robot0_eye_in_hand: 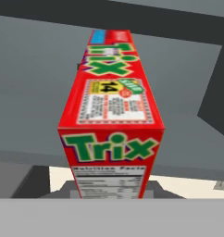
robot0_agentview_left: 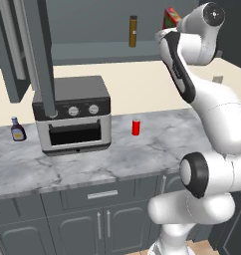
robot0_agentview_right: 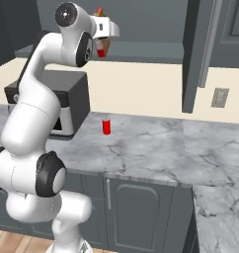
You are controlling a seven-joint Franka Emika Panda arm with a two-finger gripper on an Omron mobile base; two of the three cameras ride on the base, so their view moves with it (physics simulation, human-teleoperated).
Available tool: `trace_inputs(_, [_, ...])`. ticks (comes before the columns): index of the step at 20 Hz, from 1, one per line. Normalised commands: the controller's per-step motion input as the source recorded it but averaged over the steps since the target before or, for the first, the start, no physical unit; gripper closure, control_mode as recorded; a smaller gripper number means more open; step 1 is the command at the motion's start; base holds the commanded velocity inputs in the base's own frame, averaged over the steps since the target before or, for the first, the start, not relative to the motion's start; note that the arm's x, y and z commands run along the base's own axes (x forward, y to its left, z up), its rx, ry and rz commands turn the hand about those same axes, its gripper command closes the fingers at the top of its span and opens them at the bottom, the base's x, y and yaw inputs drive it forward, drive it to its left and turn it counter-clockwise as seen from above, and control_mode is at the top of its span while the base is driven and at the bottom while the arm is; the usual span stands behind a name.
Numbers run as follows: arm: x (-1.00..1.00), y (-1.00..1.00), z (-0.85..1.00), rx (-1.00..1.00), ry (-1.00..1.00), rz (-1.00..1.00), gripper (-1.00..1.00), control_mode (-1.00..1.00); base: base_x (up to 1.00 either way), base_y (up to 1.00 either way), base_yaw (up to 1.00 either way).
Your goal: Pick the cereal and cereal from the counter and place them in the cabinets closest to them.
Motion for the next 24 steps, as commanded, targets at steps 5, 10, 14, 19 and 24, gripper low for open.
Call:
trace_inputs(5, [0.2,-0.02,0.0,0.0,0.02,0.0,1.0,-1.0,0.0,0.0,0.0])
trace_inputs(10, [0.2,-0.06,0.0,0.0,0.02,0.0,1.0,-1.0,0.0,0.0,0.0])
trace_inputs(14, [0.07,-0.02,0.0,0.0,0.0,0.0,1.0,-1.0,0.0,0.0,0.0])
trace_inputs(19, [0.0,0.0,0.0,0.0,0.0,0.0,1.0,-1.0,0.0,0.0,0.0])
trace_inputs(24, [0.0,-0.02,0.0,0.01,0.0,-0.06,1.0,-1.0,0.0,0.0,0.0])
